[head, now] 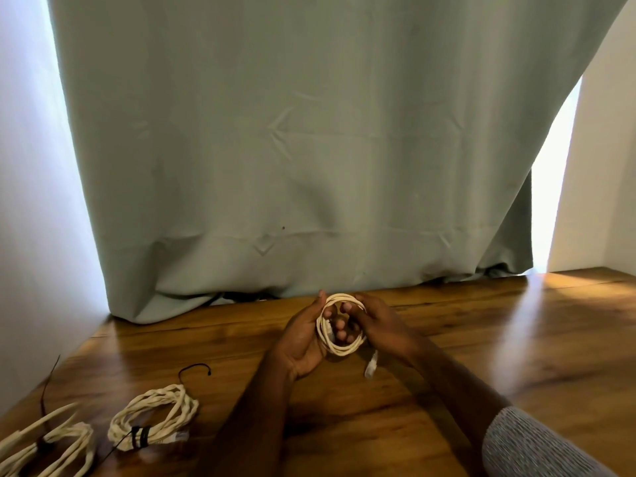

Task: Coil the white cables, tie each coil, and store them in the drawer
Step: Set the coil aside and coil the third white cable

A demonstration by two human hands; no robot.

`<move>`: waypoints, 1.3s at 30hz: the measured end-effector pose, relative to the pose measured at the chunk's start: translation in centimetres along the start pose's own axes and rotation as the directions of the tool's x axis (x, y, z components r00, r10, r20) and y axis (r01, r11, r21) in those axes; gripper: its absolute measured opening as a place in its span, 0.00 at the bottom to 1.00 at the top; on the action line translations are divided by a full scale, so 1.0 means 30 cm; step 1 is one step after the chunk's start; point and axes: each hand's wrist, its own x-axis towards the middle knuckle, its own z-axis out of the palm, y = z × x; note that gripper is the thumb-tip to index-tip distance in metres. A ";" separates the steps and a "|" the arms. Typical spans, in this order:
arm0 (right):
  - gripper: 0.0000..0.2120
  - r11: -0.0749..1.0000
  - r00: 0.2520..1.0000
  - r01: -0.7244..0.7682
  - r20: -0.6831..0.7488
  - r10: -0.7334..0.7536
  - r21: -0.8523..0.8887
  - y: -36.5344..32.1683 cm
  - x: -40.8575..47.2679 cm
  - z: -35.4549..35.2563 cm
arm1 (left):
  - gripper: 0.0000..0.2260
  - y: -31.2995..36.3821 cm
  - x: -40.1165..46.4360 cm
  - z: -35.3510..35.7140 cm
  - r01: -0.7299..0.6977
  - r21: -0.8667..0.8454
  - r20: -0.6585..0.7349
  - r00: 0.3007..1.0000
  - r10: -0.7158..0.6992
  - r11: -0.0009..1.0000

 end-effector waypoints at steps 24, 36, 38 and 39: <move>0.15 0.967 0.980 -0.199 0.042 0.194 0.161 -0.063 -0.037 -0.017 | 0.19 -0.035 0.036 0.043 -0.178 0.033 -0.119 0.976 0.181 0.983; 0.19 0.808 0.959 -0.281 0.120 0.256 0.518 -0.049 -0.040 0.034 | 0.23 -0.018 0.043 0.028 -0.152 -0.186 -0.129 0.983 0.129 0.971; 0.16 0.803 0.957 -0.282 0.089 0.277 0.525 -0.047 -0.039 0.043 | 0.23 -0.013 0.037 0.021 -0.139 -0.214 -0.105 0.987 0.119 0.967; 0.16 0.803 0.953 -0.285 0.062 0.298 0.523 -0.040 -0.035 0.049 | 0.23 -0.008 0.030 0.019 -0.133 -0.218 -0.078 0.990 0.119 0.967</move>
